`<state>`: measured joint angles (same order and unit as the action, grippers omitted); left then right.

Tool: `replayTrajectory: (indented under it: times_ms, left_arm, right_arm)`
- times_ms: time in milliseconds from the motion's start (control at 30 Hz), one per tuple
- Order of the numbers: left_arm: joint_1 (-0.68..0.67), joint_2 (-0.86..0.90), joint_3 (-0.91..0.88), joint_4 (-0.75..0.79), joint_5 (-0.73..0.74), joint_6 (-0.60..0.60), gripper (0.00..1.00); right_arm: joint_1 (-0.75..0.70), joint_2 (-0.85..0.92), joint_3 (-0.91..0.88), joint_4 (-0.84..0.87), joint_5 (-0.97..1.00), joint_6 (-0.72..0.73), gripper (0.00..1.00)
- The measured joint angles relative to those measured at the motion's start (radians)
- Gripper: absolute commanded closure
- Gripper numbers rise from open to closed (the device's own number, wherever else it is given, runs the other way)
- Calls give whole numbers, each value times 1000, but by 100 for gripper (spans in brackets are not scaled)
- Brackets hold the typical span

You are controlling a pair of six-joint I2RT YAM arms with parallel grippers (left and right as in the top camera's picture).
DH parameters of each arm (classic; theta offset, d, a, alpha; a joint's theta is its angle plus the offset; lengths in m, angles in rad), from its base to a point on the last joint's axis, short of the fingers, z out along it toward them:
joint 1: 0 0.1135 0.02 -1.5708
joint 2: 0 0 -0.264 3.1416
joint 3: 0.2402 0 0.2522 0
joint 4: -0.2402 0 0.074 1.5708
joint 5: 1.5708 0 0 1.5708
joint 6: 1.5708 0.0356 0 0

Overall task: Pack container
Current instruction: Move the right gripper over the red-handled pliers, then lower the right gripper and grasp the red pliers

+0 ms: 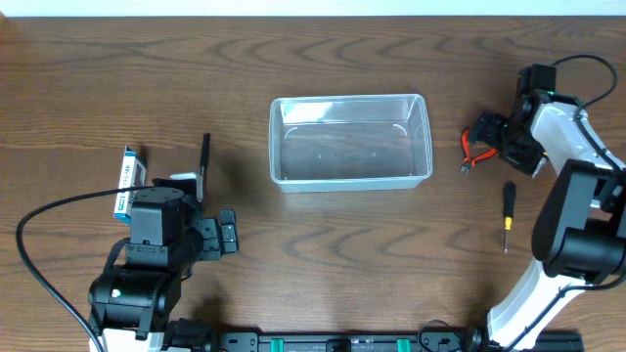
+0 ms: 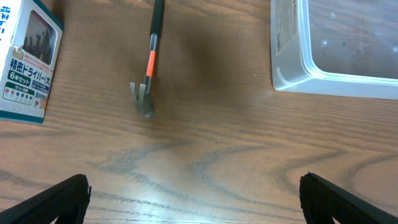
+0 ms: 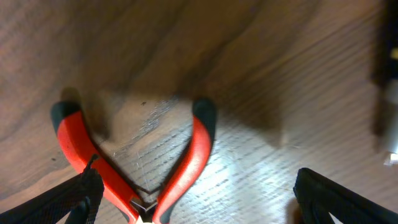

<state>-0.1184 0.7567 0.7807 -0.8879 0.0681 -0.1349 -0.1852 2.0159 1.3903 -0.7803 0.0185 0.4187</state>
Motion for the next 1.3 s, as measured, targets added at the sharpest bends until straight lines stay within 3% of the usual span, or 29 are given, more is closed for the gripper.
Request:
replayTrajectory:
  times_ms: [533, 1300]
  left_arm:
    - [0, 0, 0, -13, 0, 0, 2]
    - [0, 0, 0, -37, 0, 0, 2]
  right_arm:
    - [19, 25, 3, 10, -24, 26, 5]
    - [-25, 29, 7, -31, -62, 126, 1]
